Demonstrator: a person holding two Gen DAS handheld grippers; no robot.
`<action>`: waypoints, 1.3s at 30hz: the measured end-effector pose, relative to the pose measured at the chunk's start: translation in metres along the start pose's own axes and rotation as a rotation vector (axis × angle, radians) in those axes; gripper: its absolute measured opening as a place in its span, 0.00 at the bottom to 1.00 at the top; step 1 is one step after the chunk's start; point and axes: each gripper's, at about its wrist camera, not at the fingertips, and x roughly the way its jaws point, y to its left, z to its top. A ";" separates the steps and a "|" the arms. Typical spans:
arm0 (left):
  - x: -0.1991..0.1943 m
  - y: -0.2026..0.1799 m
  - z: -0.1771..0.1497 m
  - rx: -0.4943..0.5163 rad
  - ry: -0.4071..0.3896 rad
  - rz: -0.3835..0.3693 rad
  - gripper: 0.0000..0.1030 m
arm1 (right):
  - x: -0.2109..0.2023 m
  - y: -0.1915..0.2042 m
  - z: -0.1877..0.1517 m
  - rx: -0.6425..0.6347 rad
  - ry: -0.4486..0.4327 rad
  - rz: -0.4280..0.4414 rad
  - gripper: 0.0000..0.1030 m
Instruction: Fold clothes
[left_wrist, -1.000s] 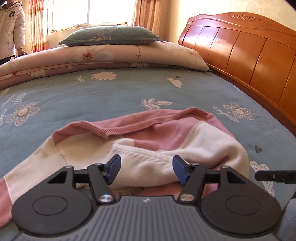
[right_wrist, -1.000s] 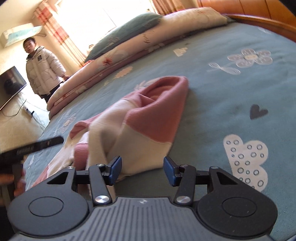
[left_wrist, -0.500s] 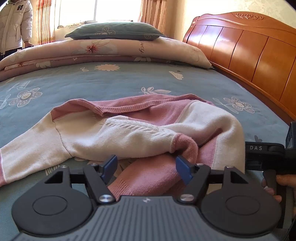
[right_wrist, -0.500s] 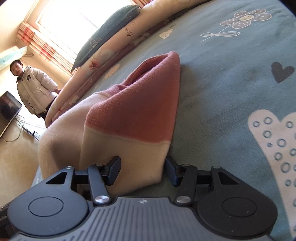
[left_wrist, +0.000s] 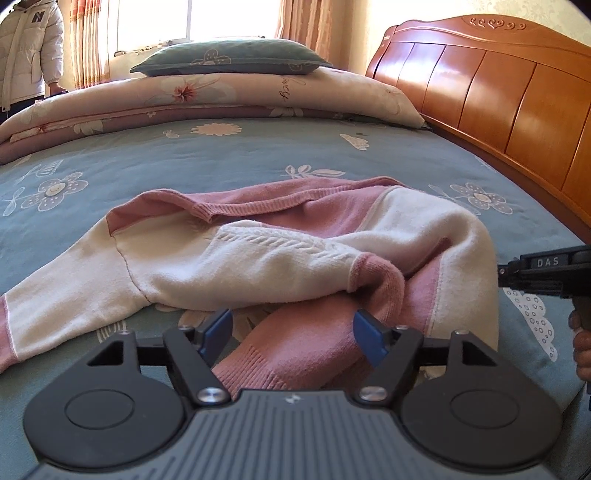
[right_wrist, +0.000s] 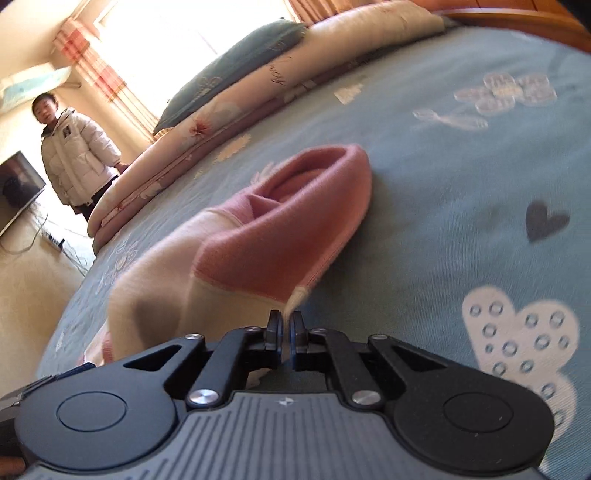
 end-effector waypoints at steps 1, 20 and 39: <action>-0.001 0.000 0.000 0.004 -0.001 0.004 0.71 | -0.005 0.003 0.005 -0.027 -0.015 -0.021 0.00; -0.002 0.004 -0.012 -0.029 0.025 0.004 0.76 | 0.006 0.003 -0.029 -0.146 0.104 -0.284 0.45; 0.000 0.017 -0.019 -0.096 0.050 0.027 0.76 | -0.010 0.025 -0.047 -0.203 0.035 -0.192 0.51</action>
